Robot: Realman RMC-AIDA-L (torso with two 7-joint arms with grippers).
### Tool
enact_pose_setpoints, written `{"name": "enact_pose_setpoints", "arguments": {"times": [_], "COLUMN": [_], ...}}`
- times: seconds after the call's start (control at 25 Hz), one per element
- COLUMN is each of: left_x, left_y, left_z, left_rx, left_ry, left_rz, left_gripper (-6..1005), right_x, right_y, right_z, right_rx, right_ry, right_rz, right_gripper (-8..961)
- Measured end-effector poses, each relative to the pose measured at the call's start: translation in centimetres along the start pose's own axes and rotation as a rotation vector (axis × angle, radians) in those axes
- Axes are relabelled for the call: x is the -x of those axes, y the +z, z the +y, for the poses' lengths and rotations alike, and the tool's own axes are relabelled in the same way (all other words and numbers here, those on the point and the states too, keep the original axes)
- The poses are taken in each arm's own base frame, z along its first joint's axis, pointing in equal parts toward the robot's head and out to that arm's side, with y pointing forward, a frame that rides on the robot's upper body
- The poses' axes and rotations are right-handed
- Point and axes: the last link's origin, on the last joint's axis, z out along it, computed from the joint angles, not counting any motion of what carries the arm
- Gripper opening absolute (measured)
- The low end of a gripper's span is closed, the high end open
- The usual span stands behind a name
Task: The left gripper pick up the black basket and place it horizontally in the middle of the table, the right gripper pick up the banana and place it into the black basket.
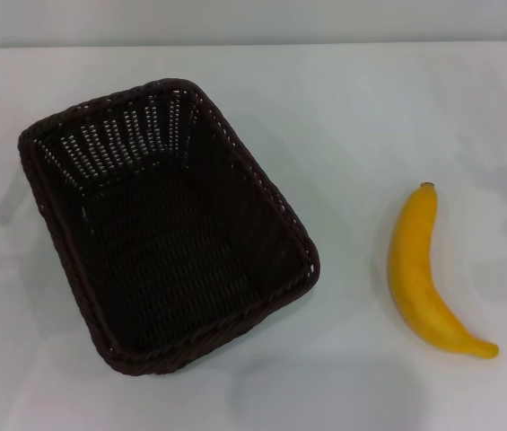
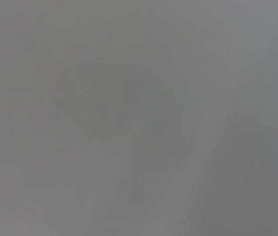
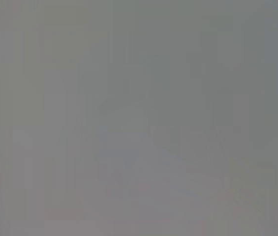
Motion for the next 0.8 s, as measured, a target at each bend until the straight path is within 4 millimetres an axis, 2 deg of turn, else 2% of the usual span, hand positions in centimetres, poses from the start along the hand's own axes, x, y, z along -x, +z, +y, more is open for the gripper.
{"name": "enact_pose_setpoints", "arguments": {"times": [0.8], "left_x": [-1.1], "left_y": [0.8], "left_z": [-0.4], "left_rx": [0.020], "left_ry": [-0.035], "left_rz": [0.014], "left_gripper": [891], "right_x": [0.1], "right_y": [-0.1], "right_z": [0.4], "right_rx": [0.037], "right_ry": [0.025], "right_rz": [0.000], "right_gripper": [843]}}
